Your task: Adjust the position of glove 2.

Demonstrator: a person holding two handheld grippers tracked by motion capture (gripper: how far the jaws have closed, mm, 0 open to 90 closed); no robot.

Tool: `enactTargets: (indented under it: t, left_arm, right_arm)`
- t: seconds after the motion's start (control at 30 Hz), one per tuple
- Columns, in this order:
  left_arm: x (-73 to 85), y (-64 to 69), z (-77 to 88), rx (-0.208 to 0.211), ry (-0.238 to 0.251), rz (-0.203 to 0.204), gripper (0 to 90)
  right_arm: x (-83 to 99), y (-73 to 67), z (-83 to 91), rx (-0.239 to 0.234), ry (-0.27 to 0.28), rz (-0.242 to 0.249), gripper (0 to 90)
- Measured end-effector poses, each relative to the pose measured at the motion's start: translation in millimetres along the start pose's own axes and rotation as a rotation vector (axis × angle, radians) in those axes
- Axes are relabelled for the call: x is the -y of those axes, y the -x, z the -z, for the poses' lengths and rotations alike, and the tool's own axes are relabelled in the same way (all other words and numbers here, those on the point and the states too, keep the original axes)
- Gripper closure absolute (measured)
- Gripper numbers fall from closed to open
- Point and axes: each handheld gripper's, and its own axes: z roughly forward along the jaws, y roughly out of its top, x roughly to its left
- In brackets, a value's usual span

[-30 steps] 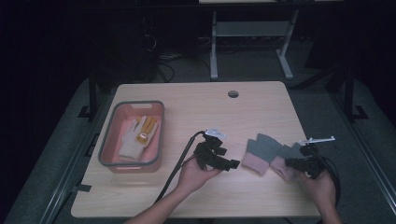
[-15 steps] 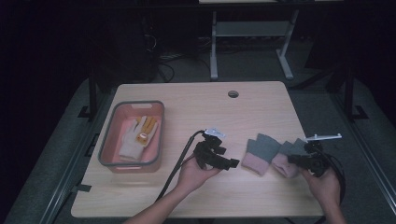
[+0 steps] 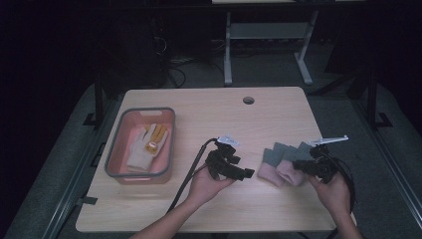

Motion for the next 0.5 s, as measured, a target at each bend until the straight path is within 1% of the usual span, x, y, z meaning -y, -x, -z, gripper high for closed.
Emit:
enactTargets:
  t: [0.1,0.17,0.2,0.27,0.4,0.43,0.5]
  left_arm:
    - [0.0,-0.2,-0.7,-0.001,0.002,0.004,27.4]
    - [0.1,-0.4,-1.3,-0.009,0.002,0.005,27.5]
    - [0.1,-0.6,-1.6,-0.014,-0.002,0.005,27.5]
    - [-0.2,-1.4,-1.7,-0.01,-0.003,0.008,27.5]
    - [-0.9,-1.9,-2.5,-0.01,0.004,0.014,27.5]
    - [-0.9,-1.8,-2.8,-0.009,0.004,0.014,27.6]
    - [-1.3,-1.9,-3.0,-0.01,0.001,0.013,27.6]
  right_arm:
    - [-4.3,-4.0,-2.6,-0.012,0.001,0.008,81.6]
    - [-7.7,-6.7,-5.0,-0.021,-0.004,0.011,81.4]
    - [-8.6,-7.4,-6.2,-0.023,-0.003,0.021,81.4]
    - [-11.4,-10.6,-9.1,-0.029,-0.009,0.025,81.3]
    - [-16.2,-16.5,-16.0,-0.041,-0.02,0.054,81.0]
    - [-17.8,-19.1,-17.6,-0.041,-0.033,0.052,81.0]
    - [-19.9,-21.5,-21.6,-0.042,-0.036,0.07,80.8]
